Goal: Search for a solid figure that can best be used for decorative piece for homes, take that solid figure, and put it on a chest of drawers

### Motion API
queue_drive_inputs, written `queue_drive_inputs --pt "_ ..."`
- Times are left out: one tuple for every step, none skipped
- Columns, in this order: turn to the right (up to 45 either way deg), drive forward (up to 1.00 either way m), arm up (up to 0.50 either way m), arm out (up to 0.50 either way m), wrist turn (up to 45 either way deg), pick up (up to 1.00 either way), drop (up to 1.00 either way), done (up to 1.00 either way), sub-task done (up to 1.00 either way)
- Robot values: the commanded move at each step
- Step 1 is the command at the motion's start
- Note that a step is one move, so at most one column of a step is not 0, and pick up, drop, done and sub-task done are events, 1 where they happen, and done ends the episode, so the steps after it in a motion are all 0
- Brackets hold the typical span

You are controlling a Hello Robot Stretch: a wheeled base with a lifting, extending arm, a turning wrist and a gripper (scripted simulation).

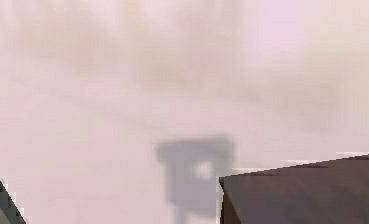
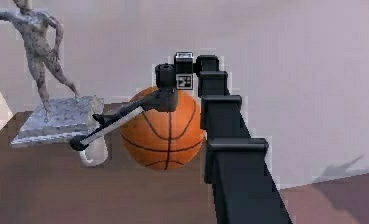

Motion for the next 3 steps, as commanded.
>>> queue_drive_inputs --pt "0.0 0.0 0.0 0.0 21.0 0.0 0.0 0.0 0.0" --pt "0.0 0.0 -0.12 0.0 0.0 0.0 0.0 0.0 0.0" --pt "0.0 0.0 0.0 0.0 0.0 0.0 1.0 0.0 0.0"
